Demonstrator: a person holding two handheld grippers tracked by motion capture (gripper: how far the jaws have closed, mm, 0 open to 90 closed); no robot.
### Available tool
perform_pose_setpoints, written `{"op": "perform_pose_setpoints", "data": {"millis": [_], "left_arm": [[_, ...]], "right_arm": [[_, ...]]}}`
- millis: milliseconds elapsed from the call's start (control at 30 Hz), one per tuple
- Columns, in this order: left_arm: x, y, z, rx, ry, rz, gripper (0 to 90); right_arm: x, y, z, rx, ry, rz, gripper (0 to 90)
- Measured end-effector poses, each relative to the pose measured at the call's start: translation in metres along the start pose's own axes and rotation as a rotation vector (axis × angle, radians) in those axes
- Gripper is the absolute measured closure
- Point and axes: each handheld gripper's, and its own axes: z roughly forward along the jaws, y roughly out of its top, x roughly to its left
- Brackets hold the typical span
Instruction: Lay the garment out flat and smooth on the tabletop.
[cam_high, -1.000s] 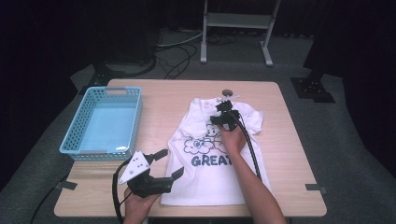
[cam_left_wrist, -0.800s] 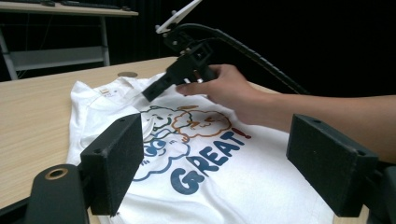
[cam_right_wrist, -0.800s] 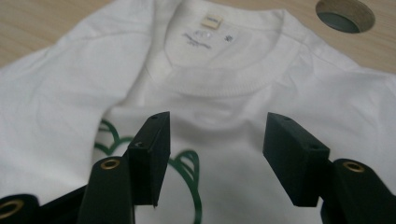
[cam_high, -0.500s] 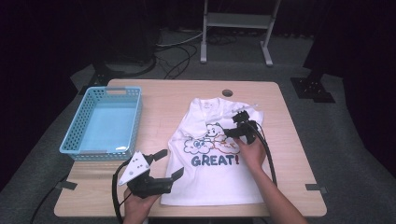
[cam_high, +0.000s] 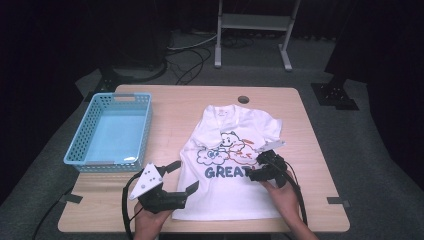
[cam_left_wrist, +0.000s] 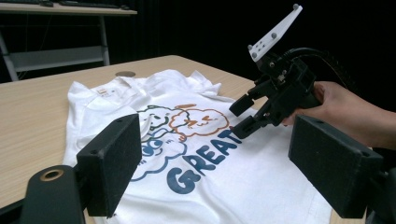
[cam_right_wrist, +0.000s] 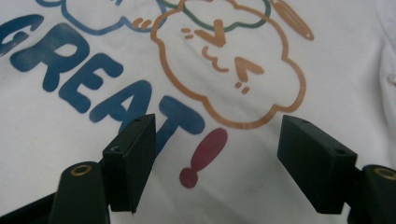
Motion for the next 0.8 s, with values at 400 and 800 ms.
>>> {"op": "perform_pose_setpoints", "data": {"millis": [400,800], "left_arm": [[-0.003,0.000,0.002,0.005,-0.004,0.004,16.6],[-0.004,0.000,0.001,0.003,-0.005,0.007,16.6]], "right_arm": [[0.006,-0.020,-0.007,-0.030,0.015,0.030,27.6],[0.013,-0.035,-0.017,-0.052,0.027,0.021,27.6]]}}
